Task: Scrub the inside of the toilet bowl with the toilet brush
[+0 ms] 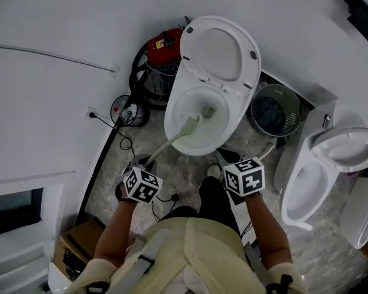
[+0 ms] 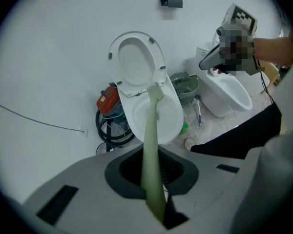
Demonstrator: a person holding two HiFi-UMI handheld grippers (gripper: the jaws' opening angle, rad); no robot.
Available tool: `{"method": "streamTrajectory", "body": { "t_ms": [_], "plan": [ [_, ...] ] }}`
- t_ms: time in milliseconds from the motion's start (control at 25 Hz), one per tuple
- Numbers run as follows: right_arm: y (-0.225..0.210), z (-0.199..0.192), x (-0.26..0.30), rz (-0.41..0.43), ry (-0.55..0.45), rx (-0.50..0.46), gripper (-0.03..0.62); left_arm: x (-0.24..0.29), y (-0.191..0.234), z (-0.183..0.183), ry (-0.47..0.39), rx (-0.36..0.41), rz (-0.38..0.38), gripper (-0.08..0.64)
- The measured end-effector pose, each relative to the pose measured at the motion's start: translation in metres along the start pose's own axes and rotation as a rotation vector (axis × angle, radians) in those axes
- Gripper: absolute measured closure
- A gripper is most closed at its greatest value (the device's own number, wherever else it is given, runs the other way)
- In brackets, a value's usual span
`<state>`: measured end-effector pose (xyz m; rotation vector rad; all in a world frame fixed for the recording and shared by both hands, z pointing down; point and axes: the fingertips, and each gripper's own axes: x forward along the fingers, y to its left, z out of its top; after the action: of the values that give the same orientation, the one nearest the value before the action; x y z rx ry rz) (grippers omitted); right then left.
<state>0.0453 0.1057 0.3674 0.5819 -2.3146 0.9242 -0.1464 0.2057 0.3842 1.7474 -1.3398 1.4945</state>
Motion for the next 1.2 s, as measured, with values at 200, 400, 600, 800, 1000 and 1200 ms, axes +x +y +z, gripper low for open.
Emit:
{"method": "streamTrajectory", "body": {
  "t_ms": [200, 400, 600, 800, 1000, 1200],
  "plan": [
    [-0.024, -0.012, 0.011, -0.025, 0.024, 0.018, 0.577, 0.025, -0.001, 0.010, 0.067, 0.024, -0.035, 0.518],
    [-0.041, -0.019, 0.021, -0.037, 0.049, 0.034, 0.577, 0.049, 0.003, 0.012, 0.113, 0.028, -0.049, 0.518],
    [-0.047, -0.036, 0.044, -0.042, 0.070, 0.084, 0.577, 0.071, 0.004, 0.007, 0.141, 0.069, -0.075, 0.517],
    [-0.047, -0.058, 0.061, -0.051, 0.125, 0.131, 0.577, 0.102, -0.001, 0.006, 0.164, 0.133, -0.119, 0.518],
    [-0.048, -0.079, 0.076, -0.083, 0.177, 0.163, 0.577, 0.150, -0.002, 0.009, 0.176, 0.224, -0.159, 0.518],
    [-0.060, -0.087, 0.100, -0.117, 0.178, 0.251, 0.577, 0.190, 0.001, 0.008, 0.201, 0.263, -0.210, 0.517]
  ]
}}
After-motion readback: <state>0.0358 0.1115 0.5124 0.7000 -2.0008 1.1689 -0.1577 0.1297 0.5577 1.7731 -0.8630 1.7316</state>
